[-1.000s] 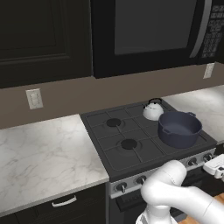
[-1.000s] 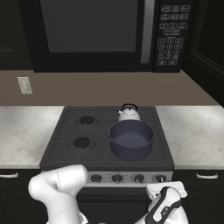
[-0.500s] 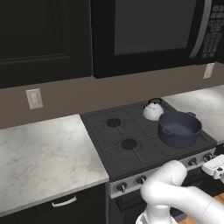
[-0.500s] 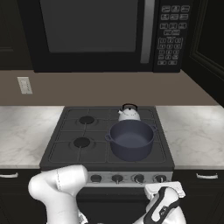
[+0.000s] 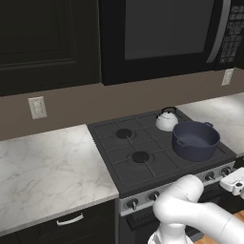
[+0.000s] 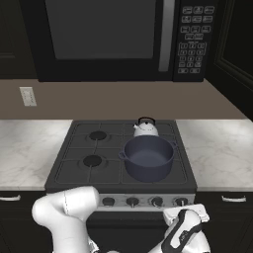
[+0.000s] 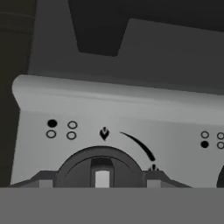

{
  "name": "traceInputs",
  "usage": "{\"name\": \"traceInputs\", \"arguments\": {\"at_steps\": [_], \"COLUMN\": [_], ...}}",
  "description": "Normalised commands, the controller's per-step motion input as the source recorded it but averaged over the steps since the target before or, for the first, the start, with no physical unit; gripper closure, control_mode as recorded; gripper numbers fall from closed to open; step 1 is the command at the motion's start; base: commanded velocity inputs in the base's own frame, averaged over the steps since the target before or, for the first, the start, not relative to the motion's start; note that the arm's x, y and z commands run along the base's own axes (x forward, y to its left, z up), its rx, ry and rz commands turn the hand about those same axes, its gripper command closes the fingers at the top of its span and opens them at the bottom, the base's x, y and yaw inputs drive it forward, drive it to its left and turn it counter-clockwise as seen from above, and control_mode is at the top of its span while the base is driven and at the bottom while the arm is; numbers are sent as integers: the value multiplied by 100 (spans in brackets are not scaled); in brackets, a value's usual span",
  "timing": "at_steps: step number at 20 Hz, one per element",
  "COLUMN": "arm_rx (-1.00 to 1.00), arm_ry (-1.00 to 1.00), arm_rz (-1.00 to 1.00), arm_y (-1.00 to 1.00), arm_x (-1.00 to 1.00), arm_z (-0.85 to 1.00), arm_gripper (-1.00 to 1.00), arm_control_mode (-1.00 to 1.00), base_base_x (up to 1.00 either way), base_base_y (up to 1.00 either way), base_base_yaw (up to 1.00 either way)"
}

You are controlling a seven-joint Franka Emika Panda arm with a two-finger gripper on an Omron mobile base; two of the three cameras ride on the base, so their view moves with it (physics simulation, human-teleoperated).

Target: Pick the kettle from the cabinet and place it on a stove burner. Then pick the pot from the counter and place it on another stove burner. Finally, turn both burners on.

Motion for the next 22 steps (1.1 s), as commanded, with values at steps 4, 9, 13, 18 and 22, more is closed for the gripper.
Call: {"name": "traceInputs", "arguments": {"at_steps": [4,9,13,18,22], "arm_rx": [-20,-19,-20,-23,-26], "arm_ry": [0,0,0,-1,-2], "arm_rz": [0,0,0,0,0], "arm_y": [0,0,0,0,0], "arm_x": [0,0,-2,-3,-5], "arm_z": [4,8,10,8,5], "arm_gripper": [100,100,100,100,100], "arm_control_mode": [-100,-100,-100,-100,-100], "base_base_x": [0,0,0,0,0], "base_base_y": [0,0,0,0,0], "base_base_yaw": [0,0,0,0,0]}}
